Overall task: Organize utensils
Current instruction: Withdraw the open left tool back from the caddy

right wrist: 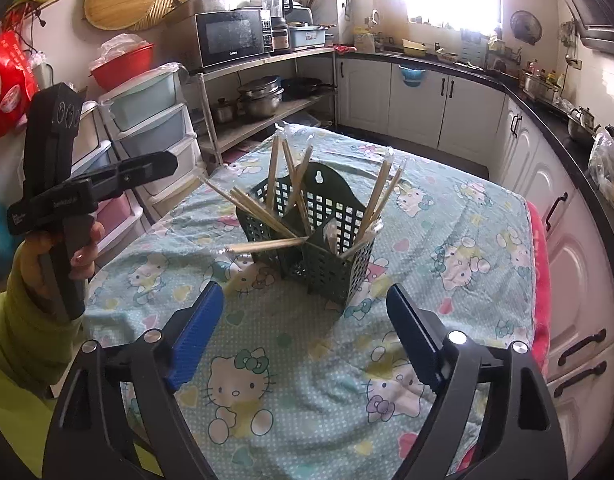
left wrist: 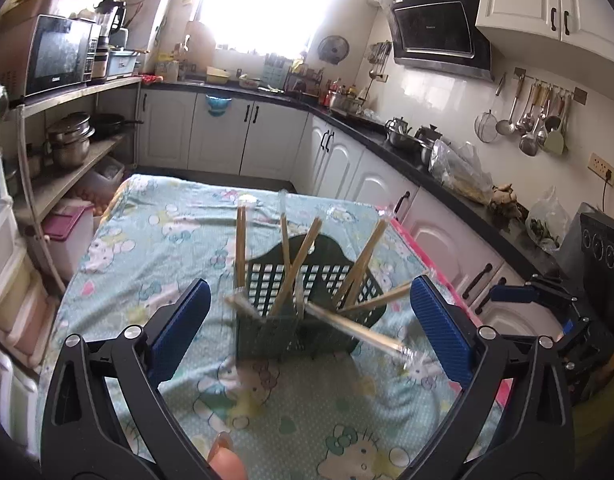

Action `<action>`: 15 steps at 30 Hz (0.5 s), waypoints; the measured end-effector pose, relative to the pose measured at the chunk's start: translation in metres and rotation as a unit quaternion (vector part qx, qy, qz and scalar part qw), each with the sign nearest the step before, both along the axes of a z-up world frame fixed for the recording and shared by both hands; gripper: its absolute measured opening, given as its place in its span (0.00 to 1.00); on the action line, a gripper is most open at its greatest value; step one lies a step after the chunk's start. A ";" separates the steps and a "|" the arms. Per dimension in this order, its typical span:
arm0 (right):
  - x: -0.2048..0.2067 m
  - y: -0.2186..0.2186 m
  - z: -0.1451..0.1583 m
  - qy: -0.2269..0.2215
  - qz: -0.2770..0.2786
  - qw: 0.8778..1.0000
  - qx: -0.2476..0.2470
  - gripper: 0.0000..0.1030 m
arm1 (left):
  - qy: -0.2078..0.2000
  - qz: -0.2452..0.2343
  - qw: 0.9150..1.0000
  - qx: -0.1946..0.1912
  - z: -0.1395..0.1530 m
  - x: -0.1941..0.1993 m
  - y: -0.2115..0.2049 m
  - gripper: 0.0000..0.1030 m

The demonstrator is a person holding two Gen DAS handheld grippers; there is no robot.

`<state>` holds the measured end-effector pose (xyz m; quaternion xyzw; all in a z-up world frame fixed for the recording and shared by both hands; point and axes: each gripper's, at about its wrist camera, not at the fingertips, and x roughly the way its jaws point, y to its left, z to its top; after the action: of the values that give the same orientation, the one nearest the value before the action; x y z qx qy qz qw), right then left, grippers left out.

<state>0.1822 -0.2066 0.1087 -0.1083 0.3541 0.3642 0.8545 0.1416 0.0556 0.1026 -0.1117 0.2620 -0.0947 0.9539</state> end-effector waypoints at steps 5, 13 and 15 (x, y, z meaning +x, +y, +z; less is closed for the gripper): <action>-0.013 -0.003 -0.005 -0.018 -0.012 1.000 0.004 0.87 | 0.008 0.008 1.000 0.010 -0.012 -0.011 0.000 0.90; -0.030 -0.009 -0.021 -0.047 -0.048 0.997 0.024 0.93 | 0.018 0.027 0.999 0.035 -0.033 -0.027 -0.009 0.90; -0.035 -0.009 -0.026 -0.053 -0.059 0.997 0.025 0.93 | 0.019 0.030 0.999 0.038 -0.038 -0.030 -0.010 0.90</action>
<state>0.1471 -0.2161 0.0825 -0.0851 0.3048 0.3160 0.8944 0.1120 0.0452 0.0642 -0.0854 0.2803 -0.0545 0.9546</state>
